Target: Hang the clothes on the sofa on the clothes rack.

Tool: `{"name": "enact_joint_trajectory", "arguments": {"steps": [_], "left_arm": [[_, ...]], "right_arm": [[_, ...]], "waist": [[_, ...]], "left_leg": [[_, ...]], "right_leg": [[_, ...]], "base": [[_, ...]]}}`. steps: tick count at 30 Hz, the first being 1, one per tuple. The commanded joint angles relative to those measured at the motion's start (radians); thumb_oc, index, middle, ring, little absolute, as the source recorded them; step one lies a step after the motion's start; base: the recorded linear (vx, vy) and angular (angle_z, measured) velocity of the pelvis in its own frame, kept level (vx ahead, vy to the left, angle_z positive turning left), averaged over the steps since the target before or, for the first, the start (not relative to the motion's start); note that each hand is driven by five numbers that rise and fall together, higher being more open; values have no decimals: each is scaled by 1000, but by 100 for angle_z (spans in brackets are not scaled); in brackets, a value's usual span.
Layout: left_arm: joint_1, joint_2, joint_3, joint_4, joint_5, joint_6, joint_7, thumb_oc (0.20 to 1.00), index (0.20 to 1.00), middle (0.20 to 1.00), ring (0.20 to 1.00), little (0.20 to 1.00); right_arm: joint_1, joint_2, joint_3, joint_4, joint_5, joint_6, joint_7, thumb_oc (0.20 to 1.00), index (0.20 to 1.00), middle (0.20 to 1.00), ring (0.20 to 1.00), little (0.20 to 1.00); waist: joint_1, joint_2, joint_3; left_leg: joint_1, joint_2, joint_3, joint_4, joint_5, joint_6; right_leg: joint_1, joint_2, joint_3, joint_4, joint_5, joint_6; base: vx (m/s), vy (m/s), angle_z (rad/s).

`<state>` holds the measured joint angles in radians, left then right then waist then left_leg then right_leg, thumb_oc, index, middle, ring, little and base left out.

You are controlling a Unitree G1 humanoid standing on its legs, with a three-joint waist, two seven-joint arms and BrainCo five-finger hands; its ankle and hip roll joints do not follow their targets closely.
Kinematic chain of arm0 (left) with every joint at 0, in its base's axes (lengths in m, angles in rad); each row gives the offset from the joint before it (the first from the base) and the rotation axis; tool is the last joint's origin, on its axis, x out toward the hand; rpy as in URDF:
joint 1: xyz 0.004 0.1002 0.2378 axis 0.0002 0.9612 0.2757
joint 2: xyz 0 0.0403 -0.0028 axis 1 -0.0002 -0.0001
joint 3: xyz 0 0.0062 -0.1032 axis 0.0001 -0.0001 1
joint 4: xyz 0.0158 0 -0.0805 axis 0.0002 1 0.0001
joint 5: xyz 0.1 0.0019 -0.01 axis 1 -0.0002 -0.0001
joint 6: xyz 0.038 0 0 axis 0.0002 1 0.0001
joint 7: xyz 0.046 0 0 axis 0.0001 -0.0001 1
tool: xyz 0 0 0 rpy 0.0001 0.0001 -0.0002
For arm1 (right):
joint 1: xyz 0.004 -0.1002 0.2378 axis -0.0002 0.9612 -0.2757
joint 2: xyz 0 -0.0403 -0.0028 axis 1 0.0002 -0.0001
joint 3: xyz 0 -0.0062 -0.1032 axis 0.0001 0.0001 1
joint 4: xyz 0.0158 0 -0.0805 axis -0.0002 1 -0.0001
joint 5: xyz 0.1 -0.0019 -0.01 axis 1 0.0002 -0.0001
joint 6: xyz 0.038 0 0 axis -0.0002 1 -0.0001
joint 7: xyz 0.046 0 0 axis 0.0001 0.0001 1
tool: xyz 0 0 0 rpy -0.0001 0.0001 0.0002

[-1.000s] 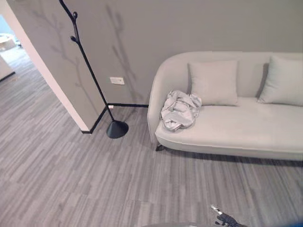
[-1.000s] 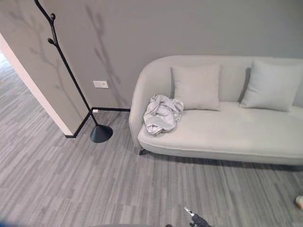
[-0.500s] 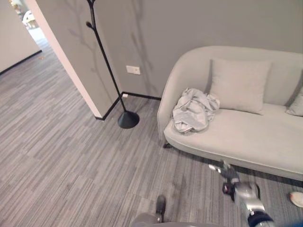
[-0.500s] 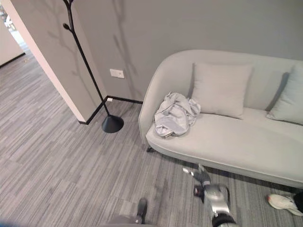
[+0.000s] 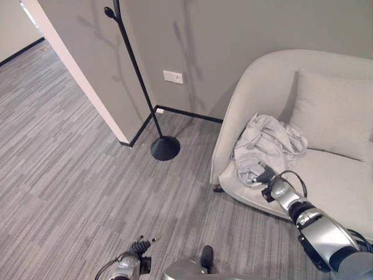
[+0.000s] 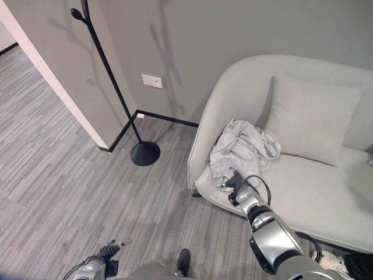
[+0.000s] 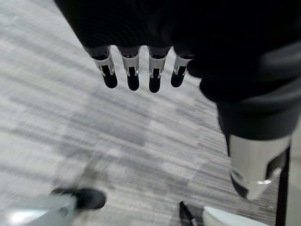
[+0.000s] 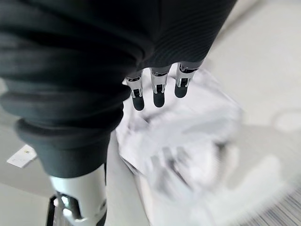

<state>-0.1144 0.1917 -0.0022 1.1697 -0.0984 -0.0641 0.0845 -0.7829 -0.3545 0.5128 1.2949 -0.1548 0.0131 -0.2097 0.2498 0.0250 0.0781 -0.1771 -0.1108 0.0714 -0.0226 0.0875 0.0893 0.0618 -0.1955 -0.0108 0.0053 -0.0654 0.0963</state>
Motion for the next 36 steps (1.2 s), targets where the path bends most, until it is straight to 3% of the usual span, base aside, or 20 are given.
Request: {"name": "enact_joint_trajectory", "arguments": {"steps": [1, 5, 11, 21, 28, 32, 36], "left_arm": [[-57, -41, 33, 17, 16, -22, 23, 1000, 1000, 1000, 1000, 1000], [-92, -45, 38, -27, 10, -35, 34, 1000, 1000, 1000, 1000, 1000], [-133, -59, 7, 4, 17, -39, 39, 1000, 1000, 1000, 1000, 1000], [-160, -59, -22, -16, 17, -43, 64, 1000, 1000, 1000, 1000, 1000], [-182, -36, -11, 8, 32, -51, 85, 1000, 1000, 1000, 1000, 1000], [-179, -26, 5, 72, 33, -49, 100, 1000, 1000, 1000, 1000, 1000], [-153, -16, -3, 108, 44, -46, 107, 1000, 1000, 1000, 1000, 1000]], "right_arm": [[-199, -171, 77, -21, -39, -5, -100, 1000, 1000, 1000, 1000, 1000], [-295, -217, 144, 27, -53, -14, -113, 1000, 1000, 1000, 1000, 1000], [-361, -168, 204, 210, 12, -19, -119, 1000, 1000, 1000, 1000, 1000], [-354, -105, 160, 259, 102, -9, -149, 1000, 1000, 1000, 1000, 1000], [-272, -76, 125, 111, 85, -29, -162, 1000, 1000, 1000, 1000, 1000], [-106, -25, 91, -6, 57, -33, -130, 1000, 1000, 1000, 1000, 1000], [73, -42, 54, -115, -11, -46, -92, 1000, 1000, 1000, 1000, 1000]], "waist": [[8, 65, 127], [11, 88, 206], [23, 119, 307], [38, 130, 373], [21, 87, 362], [-20, 36, 283], [-53, 8, 201]], "left_leg": [[-155, 152, -38, 68, 21, -140], [-194, 155, -47, 85, 14, -148], [-248, 165, -56, 106, 20, -156], [-296, 174, -61, 147, 15, -164], [-264, 185, -68, 140, 8, -171], [-207, 186, -69, 91, 10, -157], [-143, 180, -60, 41, 17, -138]], "right_leg": [[80, 57, 3, -93, 99, -61], [52, 55, 3, -93, 85, -64], [5, 64, 13, -93, 76, -60], [-25, 65, 31, -93, 82, -55], [-7, 64, 41, -93, 79, -53], [9, 68, 33, -93, 61, -58], [26, 75, 28, -93, 58, -65]], "base": [[-131, 11, 16], [-134, -10, 12], [-84, 16, -13], [-7, 35, -2], [10, -25, -3], [46, -95, -10], [33, -70, -3]]}}
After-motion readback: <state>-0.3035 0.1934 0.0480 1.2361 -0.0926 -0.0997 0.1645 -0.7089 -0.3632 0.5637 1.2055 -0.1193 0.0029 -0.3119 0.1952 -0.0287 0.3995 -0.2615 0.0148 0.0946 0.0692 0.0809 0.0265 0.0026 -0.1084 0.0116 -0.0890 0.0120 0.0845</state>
